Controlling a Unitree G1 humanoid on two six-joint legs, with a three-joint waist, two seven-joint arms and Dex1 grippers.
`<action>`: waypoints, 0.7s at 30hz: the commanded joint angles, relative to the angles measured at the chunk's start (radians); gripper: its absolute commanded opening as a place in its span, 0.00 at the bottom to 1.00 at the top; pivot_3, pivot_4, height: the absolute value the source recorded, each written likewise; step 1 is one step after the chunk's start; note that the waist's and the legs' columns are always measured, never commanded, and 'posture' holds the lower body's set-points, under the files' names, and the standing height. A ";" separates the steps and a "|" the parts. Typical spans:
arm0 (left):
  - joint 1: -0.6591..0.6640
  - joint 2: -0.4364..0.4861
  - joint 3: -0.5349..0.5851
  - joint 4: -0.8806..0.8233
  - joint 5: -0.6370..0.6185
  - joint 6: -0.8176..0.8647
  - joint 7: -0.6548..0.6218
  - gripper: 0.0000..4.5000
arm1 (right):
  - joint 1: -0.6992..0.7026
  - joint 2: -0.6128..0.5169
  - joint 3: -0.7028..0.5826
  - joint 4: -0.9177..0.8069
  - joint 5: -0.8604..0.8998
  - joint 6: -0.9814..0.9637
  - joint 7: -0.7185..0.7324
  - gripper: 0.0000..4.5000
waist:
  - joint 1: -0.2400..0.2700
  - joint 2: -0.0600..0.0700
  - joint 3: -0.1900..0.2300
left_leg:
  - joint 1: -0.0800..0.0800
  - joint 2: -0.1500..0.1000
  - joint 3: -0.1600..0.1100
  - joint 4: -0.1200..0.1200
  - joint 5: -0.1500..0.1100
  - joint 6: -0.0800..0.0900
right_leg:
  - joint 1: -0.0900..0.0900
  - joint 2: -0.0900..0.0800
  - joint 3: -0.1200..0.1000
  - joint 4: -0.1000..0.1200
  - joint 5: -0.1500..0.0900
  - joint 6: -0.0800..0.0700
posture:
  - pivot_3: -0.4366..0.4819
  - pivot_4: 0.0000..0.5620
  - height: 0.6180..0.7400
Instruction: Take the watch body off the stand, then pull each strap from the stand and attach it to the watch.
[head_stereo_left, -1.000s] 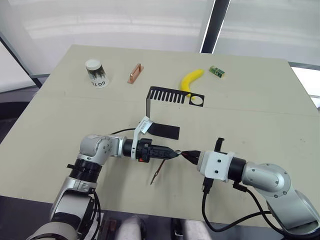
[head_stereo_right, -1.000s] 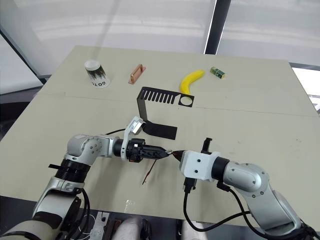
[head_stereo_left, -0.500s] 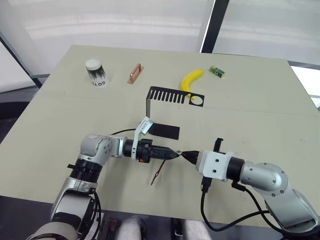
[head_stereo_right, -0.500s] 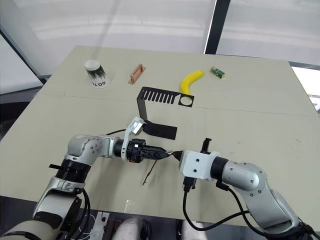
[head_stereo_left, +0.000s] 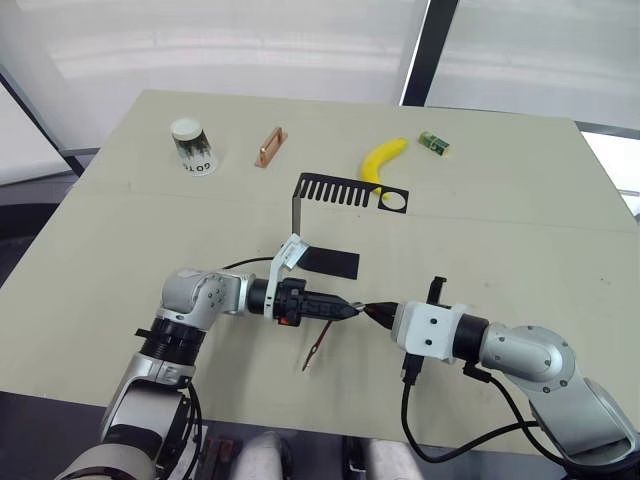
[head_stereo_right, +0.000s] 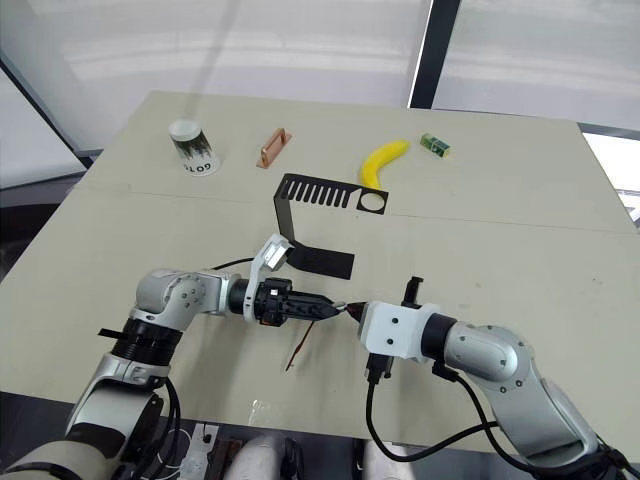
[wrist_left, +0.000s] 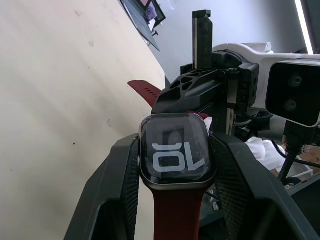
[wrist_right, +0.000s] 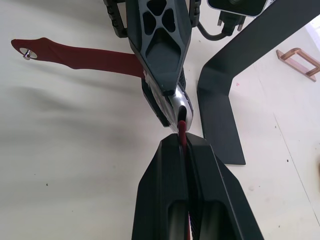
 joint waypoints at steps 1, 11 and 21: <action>-0.012 -0.034 -0.048 -0.069 -0.016 0.000 -0.003 0.36 | -0.032 0.014 0.020 -0.036 0.009 -0.009 0.005 0.00 | 0.000 0.000 0.000 | 0.000 0.000 0.000 0.000 0.000 0.000 | 0.000 0.000 0.000 0.000 0.000 0.000 | 0.48 0.27 0.88; -0.012 -0.036 -0.056 -0.081 -0.004 -0.006 0.004 0.36 | -0.053 0.014 0.037 -0.043 0.005 0.029 0.007 0.00 | 0.000 0.000 0.000 | 0.000 0.000 0.000 0.000 0.000 0.000 | 0.000 0.000 0.000 0.000 0.000 0.000 | 0.48 0.27 0.88; -0.012 -0.041 -0.057 -0.084 -0.001 -0.004 0.002 0.36 | -0.072 0.015 0.057 -0.049 0.000 0.069 0.007 0.00 | 0.000 0.000 0.000 | 0.000 0.000 0.000 0.000 0.000 0.000 | 0.000 0.000 0.000 0.000 0.000 0.000 | 0.48 0.27 0.88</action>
